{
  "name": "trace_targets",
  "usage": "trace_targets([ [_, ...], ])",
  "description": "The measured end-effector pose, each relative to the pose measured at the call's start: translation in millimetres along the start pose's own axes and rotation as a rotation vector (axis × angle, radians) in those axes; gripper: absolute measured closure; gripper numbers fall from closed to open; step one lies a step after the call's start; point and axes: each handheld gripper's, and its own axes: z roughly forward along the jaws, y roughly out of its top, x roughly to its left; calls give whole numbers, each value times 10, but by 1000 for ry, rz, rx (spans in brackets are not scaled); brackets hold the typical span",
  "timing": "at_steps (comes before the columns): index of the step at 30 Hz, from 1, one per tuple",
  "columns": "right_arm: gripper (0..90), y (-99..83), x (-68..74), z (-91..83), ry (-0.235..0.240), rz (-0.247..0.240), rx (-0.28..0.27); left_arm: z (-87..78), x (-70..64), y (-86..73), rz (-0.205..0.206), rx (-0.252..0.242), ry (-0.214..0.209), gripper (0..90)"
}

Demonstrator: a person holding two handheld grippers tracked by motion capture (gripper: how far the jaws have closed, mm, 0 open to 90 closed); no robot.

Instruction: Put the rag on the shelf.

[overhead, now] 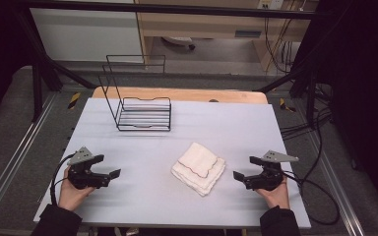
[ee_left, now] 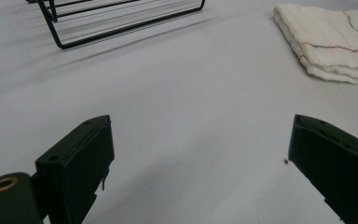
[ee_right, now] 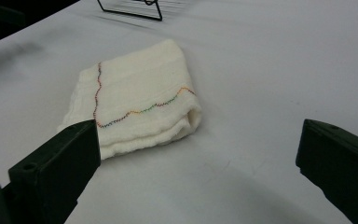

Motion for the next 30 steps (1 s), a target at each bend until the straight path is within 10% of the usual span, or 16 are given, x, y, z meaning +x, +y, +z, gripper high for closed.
trace_targets([
  [30, 4, -12, 17, 48, -15, -12, 46, 348, -471, 242, 3, 37, -37, 90],
])
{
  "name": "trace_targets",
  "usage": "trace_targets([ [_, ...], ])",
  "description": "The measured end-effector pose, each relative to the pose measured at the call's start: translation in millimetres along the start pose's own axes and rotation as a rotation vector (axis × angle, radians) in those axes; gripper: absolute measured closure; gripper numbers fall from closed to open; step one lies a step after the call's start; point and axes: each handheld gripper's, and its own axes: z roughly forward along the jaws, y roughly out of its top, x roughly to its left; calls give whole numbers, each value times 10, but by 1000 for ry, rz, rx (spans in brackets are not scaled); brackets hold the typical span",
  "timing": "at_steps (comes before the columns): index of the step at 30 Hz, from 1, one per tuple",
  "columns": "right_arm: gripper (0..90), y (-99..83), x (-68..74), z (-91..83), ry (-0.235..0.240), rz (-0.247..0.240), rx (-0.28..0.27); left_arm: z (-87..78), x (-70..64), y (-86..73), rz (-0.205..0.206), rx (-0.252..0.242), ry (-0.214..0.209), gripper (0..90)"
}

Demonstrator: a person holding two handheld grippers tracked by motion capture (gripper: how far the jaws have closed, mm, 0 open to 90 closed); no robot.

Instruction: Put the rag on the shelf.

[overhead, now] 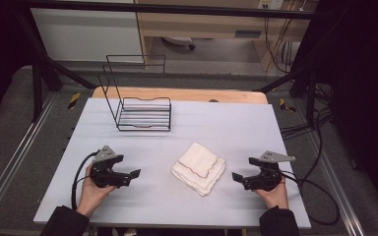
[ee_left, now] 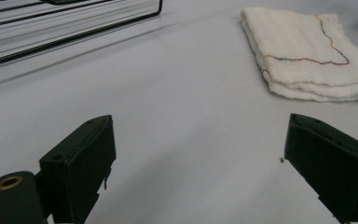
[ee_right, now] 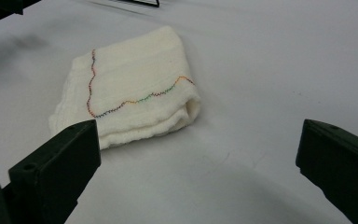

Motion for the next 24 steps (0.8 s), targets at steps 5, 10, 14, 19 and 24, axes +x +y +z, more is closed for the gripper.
trace_targets([
  [5, 4, -2, 8, 10, -1, 0, 8, 132, -137, 91, -1, 7, -19, 115],
  [10, 4, -3, 8, 10, -3, -5, 9, 304, -285, 184, 3, 25, -26, 147],
  [14, 4, -2, 8, 7, -4, -5, 7, 448, -392, 232, -7, 38, -40, 195],
  [19, 4, -2, 5, 6, -6, -13, 7, 647, -518, 276, -20, 65, -47, 280],
  [24, 4, -3, 4, 4, -8, -16, 8, 807, -583, 311, -42, 95, -46, 376],
])
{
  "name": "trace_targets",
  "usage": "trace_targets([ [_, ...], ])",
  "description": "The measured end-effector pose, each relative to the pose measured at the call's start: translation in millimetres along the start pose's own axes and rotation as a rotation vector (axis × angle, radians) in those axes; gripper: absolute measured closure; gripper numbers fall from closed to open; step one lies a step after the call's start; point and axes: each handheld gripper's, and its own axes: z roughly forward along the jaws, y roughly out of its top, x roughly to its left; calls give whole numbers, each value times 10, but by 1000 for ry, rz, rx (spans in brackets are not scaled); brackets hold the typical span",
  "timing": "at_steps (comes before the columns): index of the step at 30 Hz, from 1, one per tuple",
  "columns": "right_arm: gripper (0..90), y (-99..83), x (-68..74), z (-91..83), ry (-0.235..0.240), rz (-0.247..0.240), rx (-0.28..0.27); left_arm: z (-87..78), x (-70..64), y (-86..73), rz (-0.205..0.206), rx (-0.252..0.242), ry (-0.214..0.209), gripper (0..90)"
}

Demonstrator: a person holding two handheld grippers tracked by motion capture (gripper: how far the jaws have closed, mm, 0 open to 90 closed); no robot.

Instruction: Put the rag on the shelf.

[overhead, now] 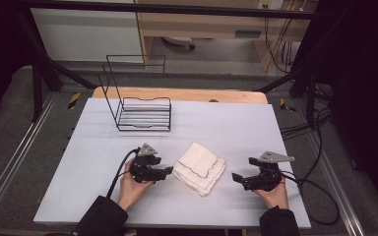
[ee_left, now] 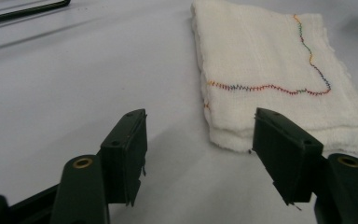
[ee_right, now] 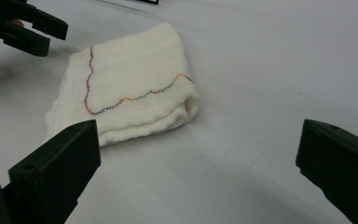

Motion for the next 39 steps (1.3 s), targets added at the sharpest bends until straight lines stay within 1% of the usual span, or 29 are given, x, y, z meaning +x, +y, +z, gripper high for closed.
trace_targets([
  [2, 4, 0, 1, 0, 0, 0, 1, 51, -23, 28, -15, 1, -6, 388],
  [3, 4, 1, 1, 1, -1, 1, -2, 69, -37, 42, -18, 1, -5, 418],
  [4, 4, 1, 1, 1, -1, 1, -2, 87, -50, 56, -18, 2, -5, 418],
  [6, 4, 1, 2, -4, -1, 3, -2, 116, -75, 74, -18, 4, -2, 455],
  [8, 4, 1, 3, -5, 0, 4, -2, 156, -95, 88, -14, 18, 9, 468],
  [9, 4, 1, 1, -4, 0, 2, -2, 177, -102, 90, -16, 22, 18, 502],
  [10, 4, 1, 1, -4, 0, 2, -2, 195, -105, 90, -18, 25, 18, 502],
  [11, 4, 1, 1, -3, 1, 2, -2, 208, -108, 90, -16, 33, 25, 522],
  [12, 4, 1, -1, -1, 1, -2, -1, 223, -118, 87, -22, 36, 29, 565],
  [13, 4, 1, -1, -1, 1, -2, -1, 234, -121, 85, -19, 38, 30, 565],
  [15, 4, 1, -1, 0, 1, -2, 0, 255, -136, 77, -19, 48, 31, 613],
  [17, 4, 1, 0, 3, 0, 0, -1, 262, -147, 76, -19, 51, 31, 628],
  [19, 4, 1, 1, 3, 0, 0, -1, 269, -154, 78, -29, 50, 21, 639],
  [23, 4, 0, 7, 5, 3, 6, 2, 302, -179, 71, -37, 56, 21, 660],
  [24, 4, 0, 5, 6, 2, 3, 2, 305, -184, 72, -42, 54, 17, 694],
  [27, 4, 0, 6, 5, 2, 4, 1, 309, -193, 74, -51, 58, 13, 716],
  [30, 4, 5, 7, 8, 2, -4, -2, 305, -192, 77, -57, 61, 6, 796],
  [31, 4, 5, 7, 8, 2, -4, -2, 302, -191, 79, -58, 61, 4, 796],
  [32, 4, 6, 16, 16, 2, -3, 2, 301, -194, 80, -60, 60, 5, 822],
  [37, 9, 13, 38, 30, 3, -15, 10, 293, -204, 81, -52, 58, 10, 837],
  [38, 14, 32, 84, 42, 11, -23, 7, 289, -204, 82, -50, 56, 10, 839],
  [39, 14, 32, 84, 42, 11, -23, 7, 288, -204, 83, -50, 55, 10, 839],
])
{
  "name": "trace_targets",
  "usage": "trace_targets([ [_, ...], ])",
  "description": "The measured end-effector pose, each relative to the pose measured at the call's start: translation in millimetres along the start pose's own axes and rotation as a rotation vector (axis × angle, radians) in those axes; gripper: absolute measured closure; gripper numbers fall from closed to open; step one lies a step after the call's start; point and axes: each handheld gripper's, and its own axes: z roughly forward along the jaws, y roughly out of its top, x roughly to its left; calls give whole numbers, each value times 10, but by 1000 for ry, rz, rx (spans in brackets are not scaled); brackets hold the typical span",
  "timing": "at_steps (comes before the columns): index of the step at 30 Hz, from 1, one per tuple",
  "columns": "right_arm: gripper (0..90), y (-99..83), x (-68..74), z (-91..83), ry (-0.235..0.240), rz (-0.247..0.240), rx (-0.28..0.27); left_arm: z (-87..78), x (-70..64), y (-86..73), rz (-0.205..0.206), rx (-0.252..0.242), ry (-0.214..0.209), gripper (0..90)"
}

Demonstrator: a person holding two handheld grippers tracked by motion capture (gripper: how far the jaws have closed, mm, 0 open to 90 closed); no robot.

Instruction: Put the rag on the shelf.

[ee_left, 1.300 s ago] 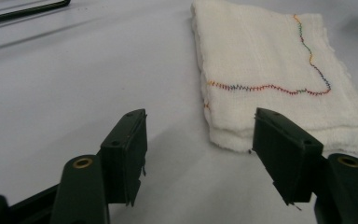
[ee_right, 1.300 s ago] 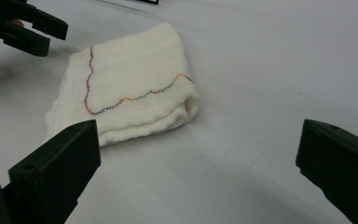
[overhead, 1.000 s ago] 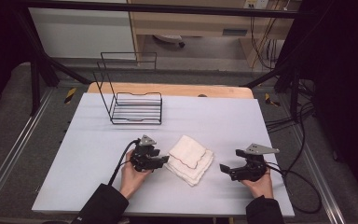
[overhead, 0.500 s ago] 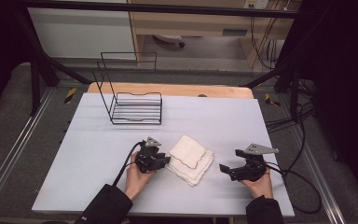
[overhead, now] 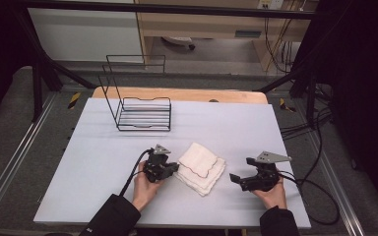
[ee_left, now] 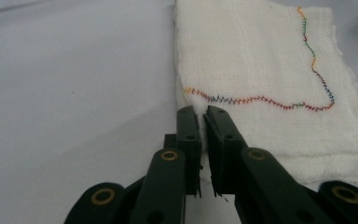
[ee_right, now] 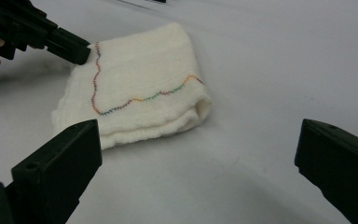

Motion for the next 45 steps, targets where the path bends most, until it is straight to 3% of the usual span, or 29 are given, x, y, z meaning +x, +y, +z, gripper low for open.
trace_targets([
  [3, 21, 25, 74, 28, 16, -19, -4, -3, 1, 1, -1, -1, -1, 841],
  [5, 37, 30, 214, 68, 33, -54, 13, -3, -1, 0, 2, -2, 1, 841],
  [14, 106, 62, 528, 233, 48, -93, 72, 2, -20, -17, 18, -13, 17, 840],
  [18, 205, 60, 711, 352, 62, -129, 105, 8, -30, -28, 30, -20, 26, 839],
  [23, 279, 66, 837, 447, 75, -158, 131, 11, -41, -35, 40, -22, 32, 838],
  [25, 361, 66, 917, 505, 80, -175, 152, 12, -47, -37, 45, -22, 38, 837],
  [32, 490, 46, 995, 586, 69, -205, 183, 17, -52, -36, 34, -24, 41, 838],
  [38, 655, 38, 1080, 643, 6, -293, 210, 17, -36, -30, 9, -23, 33, 840],
  [45, 831, 62, 1075, 651, -20, -289, 219, 9, -22, -24, 2, -22, 26, 840],
])
